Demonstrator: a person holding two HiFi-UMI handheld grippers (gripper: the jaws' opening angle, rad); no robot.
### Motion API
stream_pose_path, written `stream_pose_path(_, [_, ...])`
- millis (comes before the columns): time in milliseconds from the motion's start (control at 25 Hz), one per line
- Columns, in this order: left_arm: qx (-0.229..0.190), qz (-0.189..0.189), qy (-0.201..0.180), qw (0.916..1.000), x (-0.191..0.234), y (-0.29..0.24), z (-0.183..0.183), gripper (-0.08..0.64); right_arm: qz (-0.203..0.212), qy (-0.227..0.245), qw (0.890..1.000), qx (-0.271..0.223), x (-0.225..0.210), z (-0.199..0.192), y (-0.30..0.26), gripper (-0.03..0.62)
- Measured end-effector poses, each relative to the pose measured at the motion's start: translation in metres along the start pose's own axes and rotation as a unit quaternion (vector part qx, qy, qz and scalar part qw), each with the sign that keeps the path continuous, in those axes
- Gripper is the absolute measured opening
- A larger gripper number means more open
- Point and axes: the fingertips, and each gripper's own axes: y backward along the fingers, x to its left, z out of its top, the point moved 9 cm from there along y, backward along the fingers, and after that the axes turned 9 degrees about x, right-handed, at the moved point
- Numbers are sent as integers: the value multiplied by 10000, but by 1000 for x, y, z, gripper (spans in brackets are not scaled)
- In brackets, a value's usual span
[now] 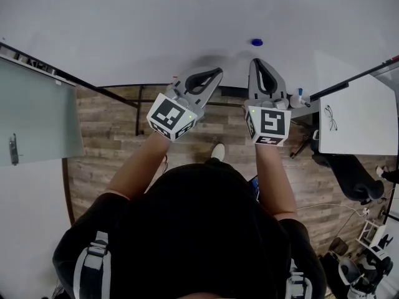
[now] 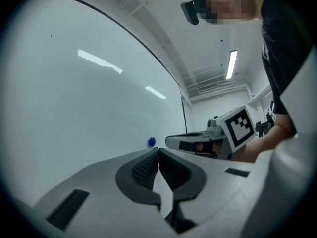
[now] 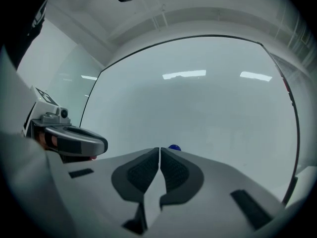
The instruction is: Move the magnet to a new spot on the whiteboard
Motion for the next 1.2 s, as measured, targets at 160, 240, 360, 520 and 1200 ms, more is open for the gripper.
stream_pose_path(160, [24,71,26,10000,8,-7,1,5,-166,184,9997,54,-2,0,-10,22])
stream_pose_path(240, [24,105,41,9999,11,-10,0,5,-199,194,9996,75,-3,0,-16,33])
stream_pose_path(360, [23,146,59,9999,15,-15,0,5,-289,204,9993,83,-7,-1,-24,63])
stream_pose_path(520, [19,170,78,9998,17,-15,1,5,-463,222,9986,105,-7,2,-33,89])
stream_pose_path(1200, [98,327,217,9992,26,-15,-11,5,-1091,582,9922,-119,-5,-1,-52,132])
